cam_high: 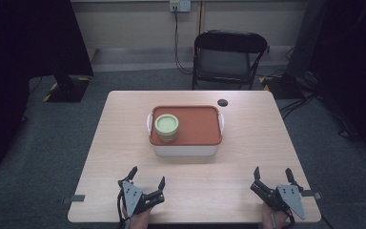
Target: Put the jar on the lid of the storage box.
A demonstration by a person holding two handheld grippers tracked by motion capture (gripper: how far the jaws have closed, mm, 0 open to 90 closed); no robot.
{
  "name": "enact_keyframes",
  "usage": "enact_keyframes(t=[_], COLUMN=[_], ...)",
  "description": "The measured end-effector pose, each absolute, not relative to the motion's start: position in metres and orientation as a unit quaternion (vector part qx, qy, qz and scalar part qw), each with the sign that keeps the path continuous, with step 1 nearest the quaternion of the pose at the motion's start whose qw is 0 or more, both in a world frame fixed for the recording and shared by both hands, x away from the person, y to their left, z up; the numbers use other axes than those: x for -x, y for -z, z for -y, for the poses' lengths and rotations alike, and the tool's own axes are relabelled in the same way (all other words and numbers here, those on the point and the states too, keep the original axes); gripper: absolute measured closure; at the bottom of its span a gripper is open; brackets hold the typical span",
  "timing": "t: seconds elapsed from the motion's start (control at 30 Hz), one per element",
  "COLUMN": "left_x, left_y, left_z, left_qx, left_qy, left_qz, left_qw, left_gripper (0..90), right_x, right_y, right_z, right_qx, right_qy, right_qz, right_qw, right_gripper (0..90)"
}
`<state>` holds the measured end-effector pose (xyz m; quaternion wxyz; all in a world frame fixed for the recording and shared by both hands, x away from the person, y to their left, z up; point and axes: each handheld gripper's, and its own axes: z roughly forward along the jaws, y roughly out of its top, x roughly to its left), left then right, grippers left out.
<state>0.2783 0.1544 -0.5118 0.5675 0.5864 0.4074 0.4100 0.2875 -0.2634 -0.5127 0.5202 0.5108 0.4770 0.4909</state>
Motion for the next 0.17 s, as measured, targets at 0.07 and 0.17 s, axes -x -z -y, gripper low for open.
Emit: enact_keyframes(t=[0.07, 0.17], left_x=[-0.2782, -0.2768], left_y=[0.5123, 0.5127], left_z=[-0.1557, -0.1542], left_qx=[-0.579, -0.577], left_qy=[-0.409, -0.419], left_qz=[-0.411, -0.408], left_qw=[0.573, 0.57], left_gripper=[0.2, 0.2], right_x=[-0.2875, -0.2875], right_y=[0.5127, 0.5127], right_z=[0.2634, 0.2634], right_qx=[-0.511, -0.511], right_qy=[-0.491, -0.491], right_qz=[-0.477, -0.477], right_qw=[0.52, 0.52], right_gripper=[0.0, 0.0])
